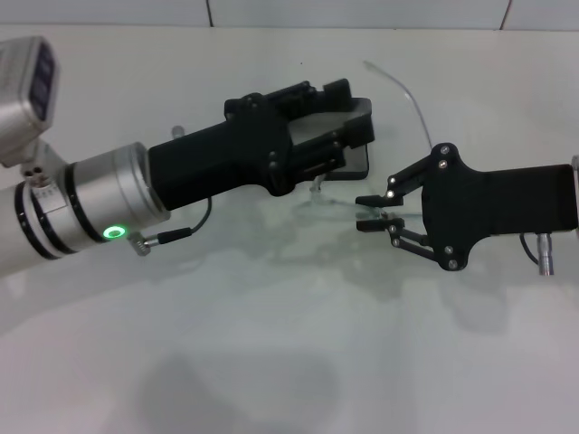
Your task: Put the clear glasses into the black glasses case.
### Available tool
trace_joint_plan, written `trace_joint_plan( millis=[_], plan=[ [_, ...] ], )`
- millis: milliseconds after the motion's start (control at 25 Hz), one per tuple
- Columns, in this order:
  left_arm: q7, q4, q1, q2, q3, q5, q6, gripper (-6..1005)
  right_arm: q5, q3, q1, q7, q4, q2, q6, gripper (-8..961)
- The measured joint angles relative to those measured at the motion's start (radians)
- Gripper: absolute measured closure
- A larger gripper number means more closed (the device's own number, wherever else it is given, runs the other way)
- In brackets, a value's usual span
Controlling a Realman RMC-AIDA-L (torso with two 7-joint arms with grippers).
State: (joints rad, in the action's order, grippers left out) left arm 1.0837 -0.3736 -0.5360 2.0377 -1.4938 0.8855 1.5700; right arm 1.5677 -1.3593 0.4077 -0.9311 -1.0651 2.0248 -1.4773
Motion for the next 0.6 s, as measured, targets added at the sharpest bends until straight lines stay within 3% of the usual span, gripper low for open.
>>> trace_joint_plan(
  millis=[280, 600],
  plan=[
    [0.057, -0.001, -0.039, 0.013, 0.001, 0.076, -0.057, 419, -0.045, 0.000, -0.016, 0.068, 0.006, -0.001, -0.025, 830],
    [0.078, -0.011, -0.035, 0.008, 0.019, 0.076, -0.065, 422, -0.047, 0.002, -0.012, 0.074, 0.015, -0.002, -0.018, 830]
  ],
)
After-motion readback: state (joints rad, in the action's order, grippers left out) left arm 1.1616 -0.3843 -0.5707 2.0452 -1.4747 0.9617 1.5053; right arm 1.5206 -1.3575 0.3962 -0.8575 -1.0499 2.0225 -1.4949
